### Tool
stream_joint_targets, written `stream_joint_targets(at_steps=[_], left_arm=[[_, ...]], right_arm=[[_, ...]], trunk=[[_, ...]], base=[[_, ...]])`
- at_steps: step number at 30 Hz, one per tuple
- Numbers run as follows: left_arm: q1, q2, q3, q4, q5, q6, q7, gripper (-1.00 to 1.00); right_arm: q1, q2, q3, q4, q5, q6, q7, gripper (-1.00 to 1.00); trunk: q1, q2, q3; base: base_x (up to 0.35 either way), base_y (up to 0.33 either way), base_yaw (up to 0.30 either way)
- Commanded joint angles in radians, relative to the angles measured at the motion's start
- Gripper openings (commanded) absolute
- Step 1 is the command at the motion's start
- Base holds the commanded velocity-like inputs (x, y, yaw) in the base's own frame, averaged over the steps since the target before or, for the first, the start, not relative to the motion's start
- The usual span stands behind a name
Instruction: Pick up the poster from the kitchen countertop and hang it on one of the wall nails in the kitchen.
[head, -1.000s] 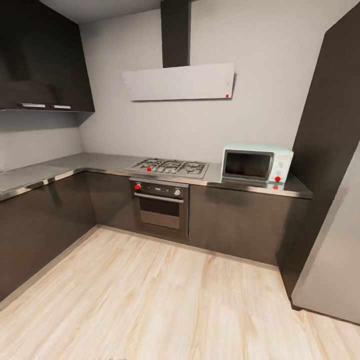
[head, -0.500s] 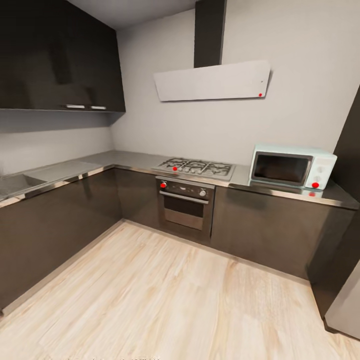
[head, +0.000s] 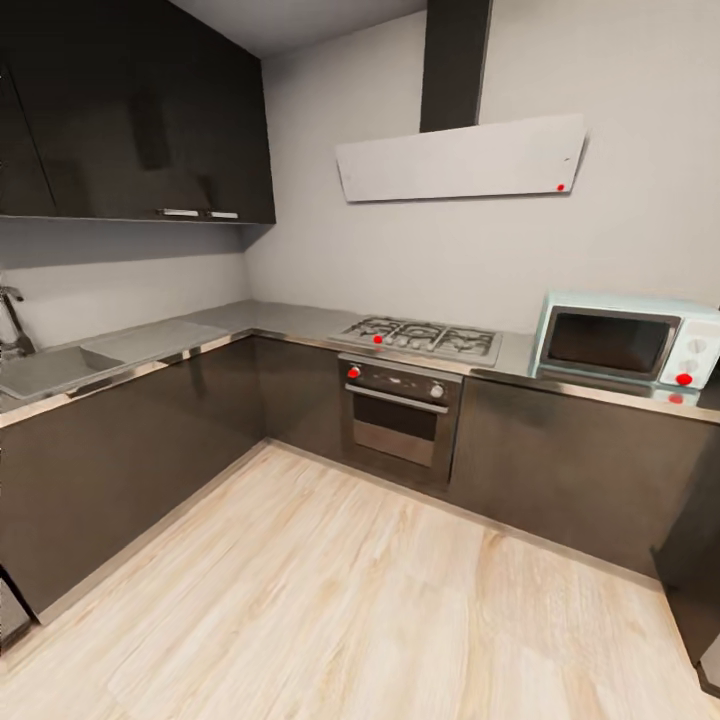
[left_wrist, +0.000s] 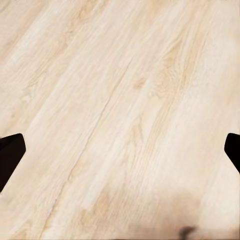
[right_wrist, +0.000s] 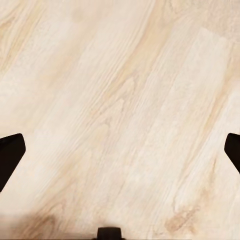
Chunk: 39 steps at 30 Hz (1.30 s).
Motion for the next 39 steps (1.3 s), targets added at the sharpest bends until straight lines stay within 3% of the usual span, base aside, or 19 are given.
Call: stream_joint_targets(at_steps=[1, 25, 39], left_arm=[[0.000, -0.001, 0.001, -0.001, 0.000, -0.002, -0.001, 1.00], [0.000, 0.000, 0.001, 0.001, 0.000, -0.002, -0.001, 1.00], [0.000, -0.001, -0.001, 0.000, 0.000, -0.002, -0.001, 1.00]], right_arm=[[0.000, 0.001, 0.001, 0.001, 0.001, -0.003, 0.000, 1.00], [0.000, 0.006, 0.000, 0.001, 0.002, -0.007, -0.006, 1.00], [0.000, 0.006, 0.002, 0.000, 0.003, -0.005, -0.007, 1.00]], trunk=[[0.000, 0.000, -0.001], [0.000, 0.000, -0.001], [0.000, 0.000, -0.001]], base=[[0.137, 0.271, 0.021], [0.131, 0.275, 0.256], [0.020, 0.236, 0.291]])
